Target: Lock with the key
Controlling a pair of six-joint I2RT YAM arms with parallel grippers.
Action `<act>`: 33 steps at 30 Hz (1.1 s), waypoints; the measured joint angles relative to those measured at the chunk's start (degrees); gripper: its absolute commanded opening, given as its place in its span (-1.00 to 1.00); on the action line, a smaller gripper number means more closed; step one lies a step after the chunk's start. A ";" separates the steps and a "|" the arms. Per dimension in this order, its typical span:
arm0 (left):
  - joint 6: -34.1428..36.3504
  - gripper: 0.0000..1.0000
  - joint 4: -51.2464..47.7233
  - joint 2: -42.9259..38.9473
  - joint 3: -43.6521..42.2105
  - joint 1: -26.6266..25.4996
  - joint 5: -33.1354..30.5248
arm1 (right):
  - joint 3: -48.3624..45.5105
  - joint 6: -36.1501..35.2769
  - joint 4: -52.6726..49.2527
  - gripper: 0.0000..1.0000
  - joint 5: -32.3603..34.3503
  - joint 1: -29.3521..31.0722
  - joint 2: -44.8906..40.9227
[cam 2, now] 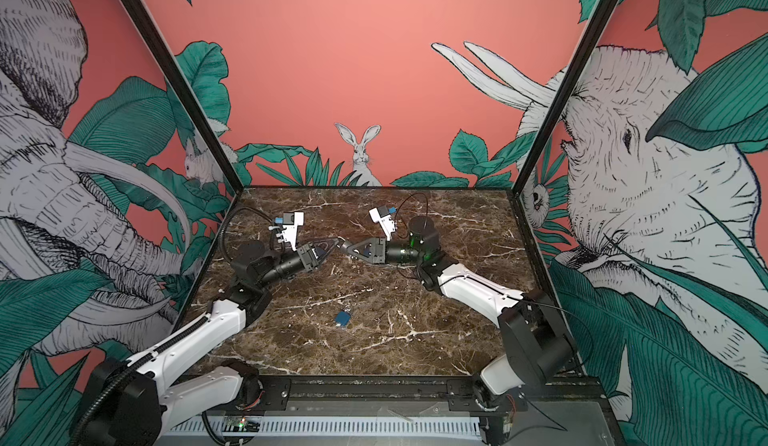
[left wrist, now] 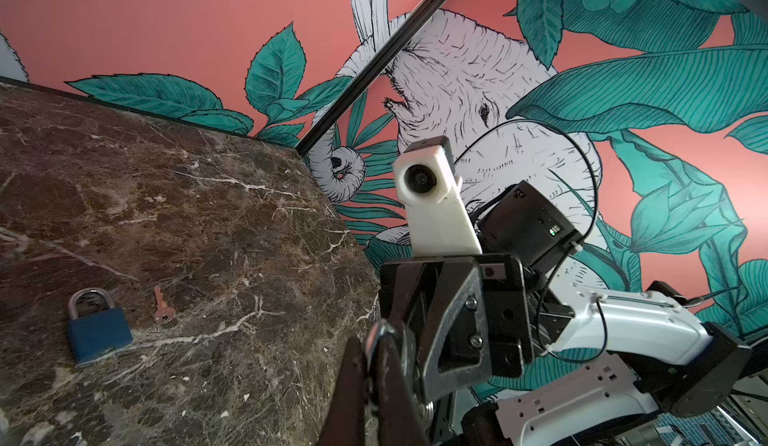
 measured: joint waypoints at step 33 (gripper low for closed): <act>-1.33 -1.00 -0.87 4.90 2.56 0.13 -2.54 | 0.24 1.20 5.42 -0.75 -0.85 -1.84 4.17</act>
